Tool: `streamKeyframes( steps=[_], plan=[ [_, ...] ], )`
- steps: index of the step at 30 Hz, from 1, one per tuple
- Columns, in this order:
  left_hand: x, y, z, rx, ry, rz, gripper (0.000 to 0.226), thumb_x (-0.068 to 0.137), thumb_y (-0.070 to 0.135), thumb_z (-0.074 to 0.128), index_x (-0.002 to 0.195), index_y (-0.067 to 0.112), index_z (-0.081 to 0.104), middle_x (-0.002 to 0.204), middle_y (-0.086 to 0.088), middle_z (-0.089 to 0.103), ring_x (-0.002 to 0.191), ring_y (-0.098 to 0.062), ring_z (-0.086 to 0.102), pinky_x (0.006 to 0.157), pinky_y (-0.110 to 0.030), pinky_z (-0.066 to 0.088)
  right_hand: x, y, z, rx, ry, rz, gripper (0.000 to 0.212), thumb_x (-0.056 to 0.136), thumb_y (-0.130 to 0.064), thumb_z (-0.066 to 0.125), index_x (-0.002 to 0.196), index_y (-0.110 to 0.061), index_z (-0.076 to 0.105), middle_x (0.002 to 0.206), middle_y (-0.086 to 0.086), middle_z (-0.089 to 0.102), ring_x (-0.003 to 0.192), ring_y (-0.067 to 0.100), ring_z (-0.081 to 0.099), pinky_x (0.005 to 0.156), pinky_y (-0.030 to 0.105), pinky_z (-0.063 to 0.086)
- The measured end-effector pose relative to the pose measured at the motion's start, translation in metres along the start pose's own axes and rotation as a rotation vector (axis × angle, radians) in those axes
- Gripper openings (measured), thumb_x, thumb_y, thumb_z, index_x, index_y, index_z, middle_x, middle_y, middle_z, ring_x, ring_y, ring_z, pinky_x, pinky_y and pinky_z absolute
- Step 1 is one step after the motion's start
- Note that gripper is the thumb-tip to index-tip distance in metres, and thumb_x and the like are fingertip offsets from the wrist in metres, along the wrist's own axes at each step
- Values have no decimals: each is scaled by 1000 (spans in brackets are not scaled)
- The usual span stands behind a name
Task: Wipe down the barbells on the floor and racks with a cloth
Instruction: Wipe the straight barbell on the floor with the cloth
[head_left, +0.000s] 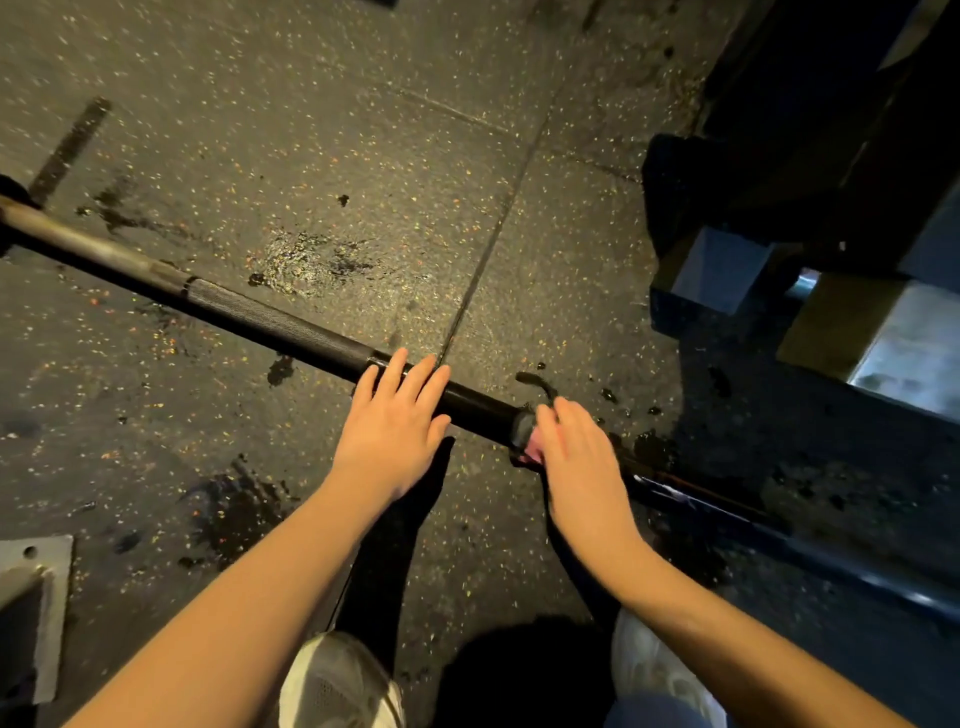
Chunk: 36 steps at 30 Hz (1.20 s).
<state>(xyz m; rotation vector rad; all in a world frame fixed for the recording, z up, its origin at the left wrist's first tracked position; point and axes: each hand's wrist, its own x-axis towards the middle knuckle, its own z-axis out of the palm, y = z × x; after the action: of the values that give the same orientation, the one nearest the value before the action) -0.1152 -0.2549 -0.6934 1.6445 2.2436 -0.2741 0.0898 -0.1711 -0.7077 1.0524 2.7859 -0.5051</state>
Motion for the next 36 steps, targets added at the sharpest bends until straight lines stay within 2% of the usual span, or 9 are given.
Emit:
streamKeyframes(
  steps=[4,6,10,16,21,26,31,34,36],
  plan=[
    [-2,-4,-1,-11,31,24,58,94,33,52,146,13,38,149,-8,41,141,-34,28,111,-50,27,37,-35,2,24,32,-80,71,79,-1,65,143,0,35,144,21,39,133,37,37,109,43,34],
    [-2,-4,-7,-16,1,27,59,95,31,51,149,14,33,151,-7,37,143,-33,24,112,-49,25,34,-30,-1,4,-7,-133,74,80,1,64,146,-2,32,148,22,34,138,38,32,112,44,30],
    [-3,-1,-13,21,-79,-10,63,97,34,42,153,19,15,158,0,19,147,-27,9,114,-45,19,-1,10,-9,-67,-46,-196,83,68,8,71,144,0,38,145,25,40,133,42,40,107,48,38],
    [-7,28,-16,68,-142,-150,66,99,38,37,154,17,5,161,-3,6,148,-29,1,117,-48,13,-45,40,-8,-125,-83,-111,89,70,3,74,148,-2,31,152,24,31,139,43,31,111,48,29],
    [-7,69,-11,79,-146,-64,70,99,36,38,154,16,-1,162,-1,1,147,-33,-2,118,-45,10,-31,14,-3,-94,-19,-48,87,79,-5,68,152,-4,20,157,21,19,144,38,20,117,44,20],
    [-5,75,-3,113,-142,-53,77,97,38,40,153,13,-7,162,-5,-5,147,-36,-6,120,-45,8,-45,54,-3,-81,-56,-142,90,66,-2,78,146,-7,37,149,20,38,136,38,39,107,45,41],
    [-3,75,-6,93,-174,-47,75,99,38,36,153,12,-9,161,-5,-9,147,-35,-10,120,-45,5,-91,94,-8,-141,-98,29,103,43,-8,94,137,-9,52,142,18,48,124,37,54,97,41,43],
    [-5,77,-8,80,-168,-48,75,98,38,38,154,12,-5,162,-5,-4,147,-35,-7,120,-45,6,-70,65,-1,-108,-23,52,91,61,-7,83,142,-8,43,146,19,41,132,38,43,93,44,51],
    [-4,78,-10,68,-165,-58,74,98,36,39,154,11,-1,162,-5,0,147,-36,-4,119,-45,9,-45,36,4,-129,30,-25,83,72,-12,74,145,-8,35,149,17,37,137,36,36,104,45,43]
  ],
)
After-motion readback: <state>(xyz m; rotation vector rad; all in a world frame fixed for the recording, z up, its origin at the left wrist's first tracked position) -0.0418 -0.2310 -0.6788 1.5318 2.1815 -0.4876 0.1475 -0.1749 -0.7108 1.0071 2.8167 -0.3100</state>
